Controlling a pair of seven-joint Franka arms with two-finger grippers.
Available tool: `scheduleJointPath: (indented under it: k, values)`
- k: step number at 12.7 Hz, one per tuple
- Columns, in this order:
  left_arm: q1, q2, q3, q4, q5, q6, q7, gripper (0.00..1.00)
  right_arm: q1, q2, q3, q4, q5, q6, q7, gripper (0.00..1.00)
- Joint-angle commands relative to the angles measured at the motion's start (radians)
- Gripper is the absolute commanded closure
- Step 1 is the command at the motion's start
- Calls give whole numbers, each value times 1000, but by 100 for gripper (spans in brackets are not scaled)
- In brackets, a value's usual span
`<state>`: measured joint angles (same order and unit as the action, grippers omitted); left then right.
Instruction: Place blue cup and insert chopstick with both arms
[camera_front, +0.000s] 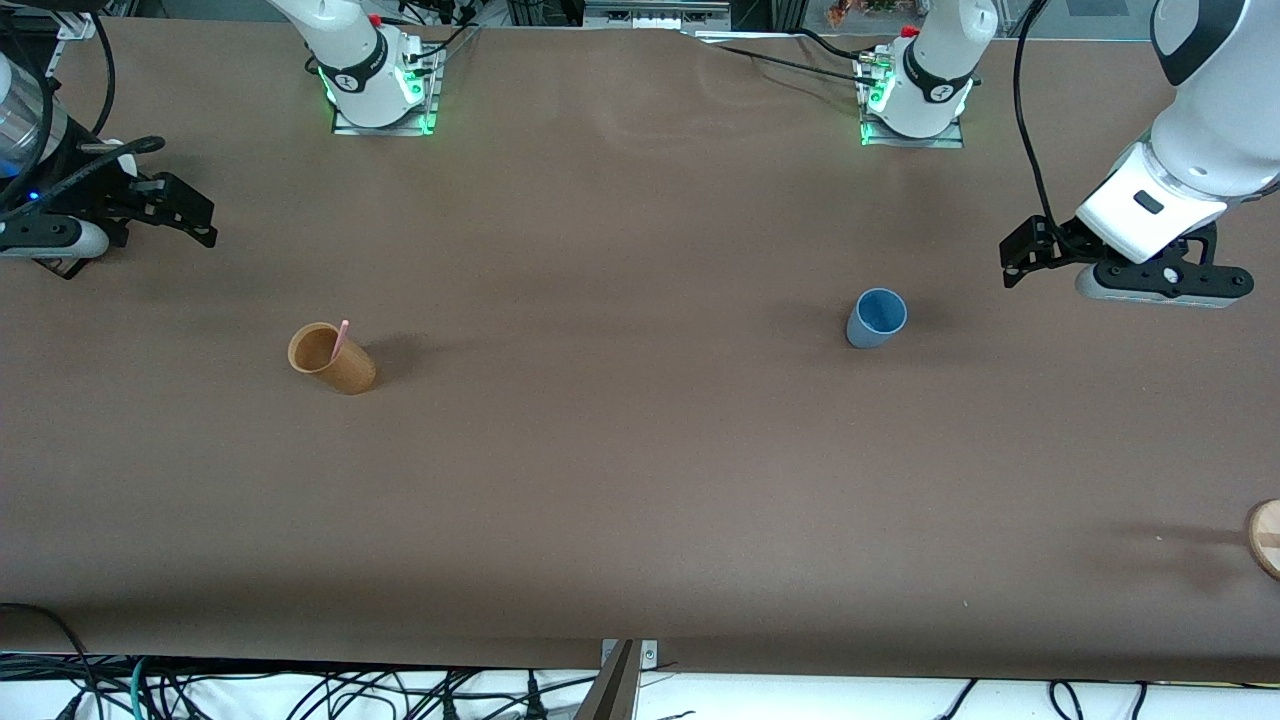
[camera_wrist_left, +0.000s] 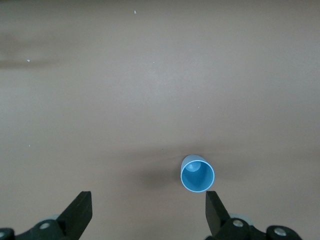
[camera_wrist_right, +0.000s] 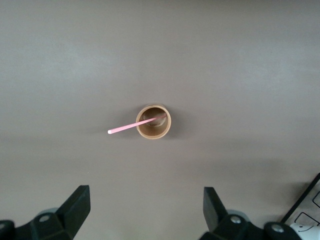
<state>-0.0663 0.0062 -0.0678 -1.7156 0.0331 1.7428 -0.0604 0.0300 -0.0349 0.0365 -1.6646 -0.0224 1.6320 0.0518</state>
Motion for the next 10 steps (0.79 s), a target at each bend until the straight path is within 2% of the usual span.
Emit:
scheduleJointPath:
  k: [1, 5, 10]
  values:
    - [-3, 8, 6, 4, -24, -3, -1, 0, -7, 6, -1, 32, -2, -12, -3, 0]
    - [14, 11, 8, 4, -22, -23, -9, 0, -10, 6, -3, 32, 9, -23, -207, 0]
    - [14, 11, 0, 8, -25, -22, -9, 0, -7, 0, 8, 29, 21, -58, -170, 0]
